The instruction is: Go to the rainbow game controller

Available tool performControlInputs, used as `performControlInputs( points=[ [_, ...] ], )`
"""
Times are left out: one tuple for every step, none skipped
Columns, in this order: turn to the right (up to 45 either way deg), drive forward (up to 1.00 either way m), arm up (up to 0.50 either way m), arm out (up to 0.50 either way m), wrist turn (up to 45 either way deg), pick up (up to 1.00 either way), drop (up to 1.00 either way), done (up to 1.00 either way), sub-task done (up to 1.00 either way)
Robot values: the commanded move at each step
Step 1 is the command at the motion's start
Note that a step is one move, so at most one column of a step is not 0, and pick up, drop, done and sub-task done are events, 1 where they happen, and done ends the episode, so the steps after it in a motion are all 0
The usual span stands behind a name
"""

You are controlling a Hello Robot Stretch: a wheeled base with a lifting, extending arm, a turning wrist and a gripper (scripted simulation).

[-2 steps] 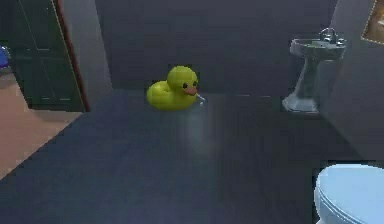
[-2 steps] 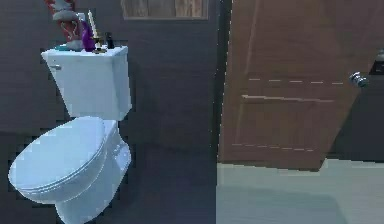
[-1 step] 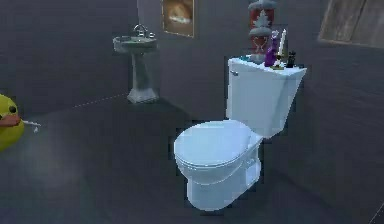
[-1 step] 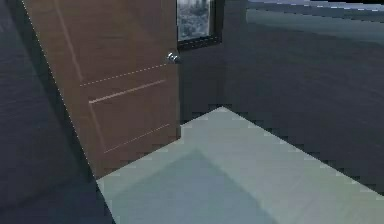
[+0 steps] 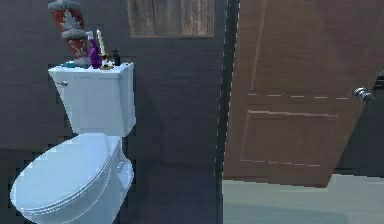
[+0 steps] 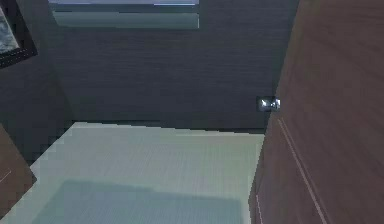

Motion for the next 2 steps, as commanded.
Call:
performControlInputs(
  points=[
    [9.0, 0.00, 0.00, 0.00, 0.0, 0.00, 0.00, 0.00, 0.00],
    [0.0, 0.10, 0.00, 0.00, 0.0, 0.00, 0.00, 0.00, 0.00]
  ],
)
